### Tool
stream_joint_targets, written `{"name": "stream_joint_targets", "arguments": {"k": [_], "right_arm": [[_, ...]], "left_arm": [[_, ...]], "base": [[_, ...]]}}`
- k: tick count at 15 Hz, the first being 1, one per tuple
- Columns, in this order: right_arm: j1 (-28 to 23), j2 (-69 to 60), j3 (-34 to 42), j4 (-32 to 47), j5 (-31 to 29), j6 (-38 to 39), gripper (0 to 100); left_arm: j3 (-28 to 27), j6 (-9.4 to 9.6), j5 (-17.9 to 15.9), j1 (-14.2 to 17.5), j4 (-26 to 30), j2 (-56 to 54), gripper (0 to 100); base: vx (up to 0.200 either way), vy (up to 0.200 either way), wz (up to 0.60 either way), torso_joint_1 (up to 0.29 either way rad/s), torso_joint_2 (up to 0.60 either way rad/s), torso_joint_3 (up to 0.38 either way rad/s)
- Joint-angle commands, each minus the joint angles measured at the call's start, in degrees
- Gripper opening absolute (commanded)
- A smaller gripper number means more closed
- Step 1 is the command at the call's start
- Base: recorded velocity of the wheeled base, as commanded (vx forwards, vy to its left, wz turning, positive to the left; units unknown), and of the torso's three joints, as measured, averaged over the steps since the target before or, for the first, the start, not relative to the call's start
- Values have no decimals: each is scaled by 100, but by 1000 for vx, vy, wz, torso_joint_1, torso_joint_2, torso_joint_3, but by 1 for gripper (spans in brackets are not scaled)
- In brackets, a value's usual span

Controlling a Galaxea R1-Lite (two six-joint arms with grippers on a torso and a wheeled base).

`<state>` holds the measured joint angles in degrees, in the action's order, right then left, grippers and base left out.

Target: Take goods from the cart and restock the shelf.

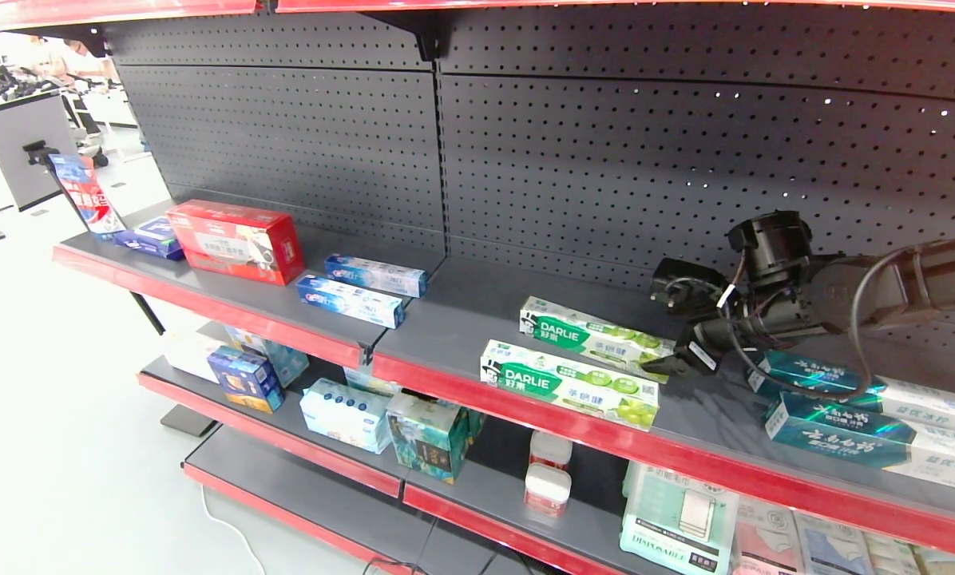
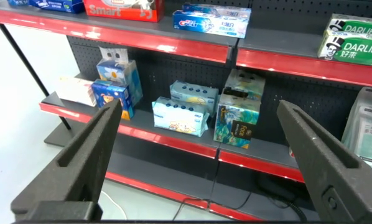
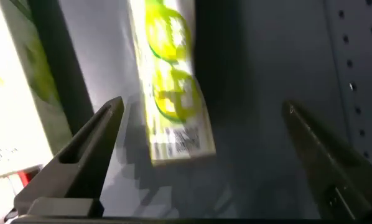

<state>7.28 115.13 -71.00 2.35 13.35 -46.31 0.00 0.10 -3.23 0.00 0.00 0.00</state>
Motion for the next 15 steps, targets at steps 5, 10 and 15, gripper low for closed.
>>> {"name": "stream_joint_targets", "arguments": {"k": [5,10,15], "right_arm": [[-148,-69,77,-51,-166,8,100],[-130,-34,60,-183,-280,96,100],[-148,-34,69,-253,-315,122,100]], "left_arm": [[0,-1,-2,0,0,0,100],[0,-1,-2,0,0,0,100],[0,-1,-2,0,0,0,100]], "base": [[0,0,0,0,0,0],[0,0,0,0,0,0],[0,0,0,0,0,0]]}}
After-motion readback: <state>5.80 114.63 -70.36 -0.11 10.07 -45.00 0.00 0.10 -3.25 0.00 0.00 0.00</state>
